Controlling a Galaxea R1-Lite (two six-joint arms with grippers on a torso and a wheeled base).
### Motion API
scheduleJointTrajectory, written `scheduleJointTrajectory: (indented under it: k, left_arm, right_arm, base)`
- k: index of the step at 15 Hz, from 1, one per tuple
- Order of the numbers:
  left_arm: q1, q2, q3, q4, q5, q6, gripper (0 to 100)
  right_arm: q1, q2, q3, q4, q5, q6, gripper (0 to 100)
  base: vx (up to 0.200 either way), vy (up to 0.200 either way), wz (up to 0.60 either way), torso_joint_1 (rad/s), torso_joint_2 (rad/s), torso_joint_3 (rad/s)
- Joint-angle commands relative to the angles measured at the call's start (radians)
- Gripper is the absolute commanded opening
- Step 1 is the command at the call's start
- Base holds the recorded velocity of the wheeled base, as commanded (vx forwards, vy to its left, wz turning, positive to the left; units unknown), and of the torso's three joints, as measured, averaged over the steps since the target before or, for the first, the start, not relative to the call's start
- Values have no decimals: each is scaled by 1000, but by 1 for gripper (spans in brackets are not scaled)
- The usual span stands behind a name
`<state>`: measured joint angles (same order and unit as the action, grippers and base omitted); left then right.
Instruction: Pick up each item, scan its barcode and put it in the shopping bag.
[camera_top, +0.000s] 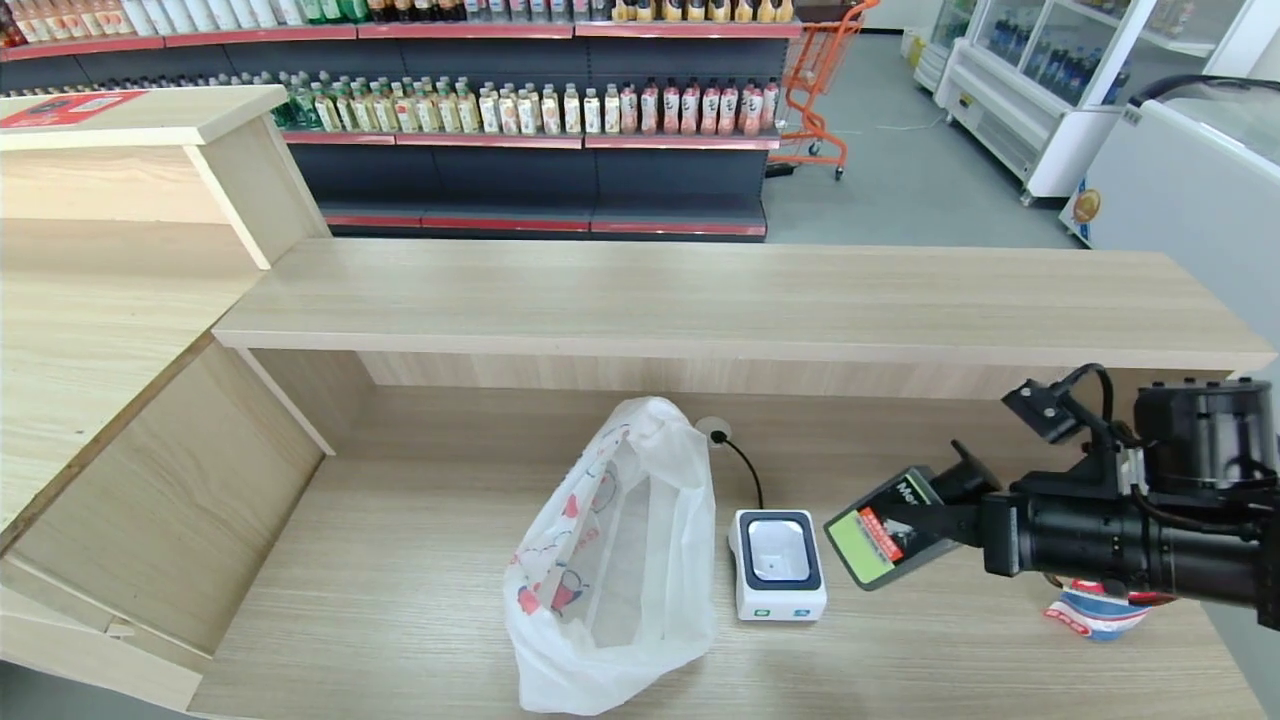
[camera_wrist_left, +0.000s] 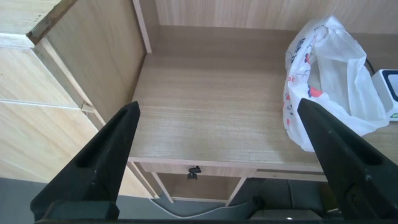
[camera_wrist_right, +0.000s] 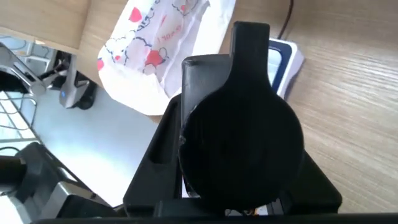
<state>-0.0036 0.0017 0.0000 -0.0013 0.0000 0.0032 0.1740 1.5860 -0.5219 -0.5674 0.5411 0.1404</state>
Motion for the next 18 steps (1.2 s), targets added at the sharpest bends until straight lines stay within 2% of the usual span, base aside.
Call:
scheduleJointTrajectory:
  k: [1,5,10,18]
  left_arm:
    - [1,0,0,0,0,0,100]
    - [1,0,0,0,0,0,100]
    - [1,0,0,0,0,0,100]
    - [1,0,0,0,0,0,100]
  right_arm:
    - [5,144,-1,-40,-16,-22,0]
    - [16,246,-7,-78,-15,-55,0]
    - [68,393,-61,-198,-52,-55,0]
    - [111,485,-193,-200,-52,-48,0]
  base:
    - [0,0,0,0,0,0]
    - [0,0,0,0,0,0]
    - [0,0,0,0,0,0]
    - [0,0,0,0,0,0]
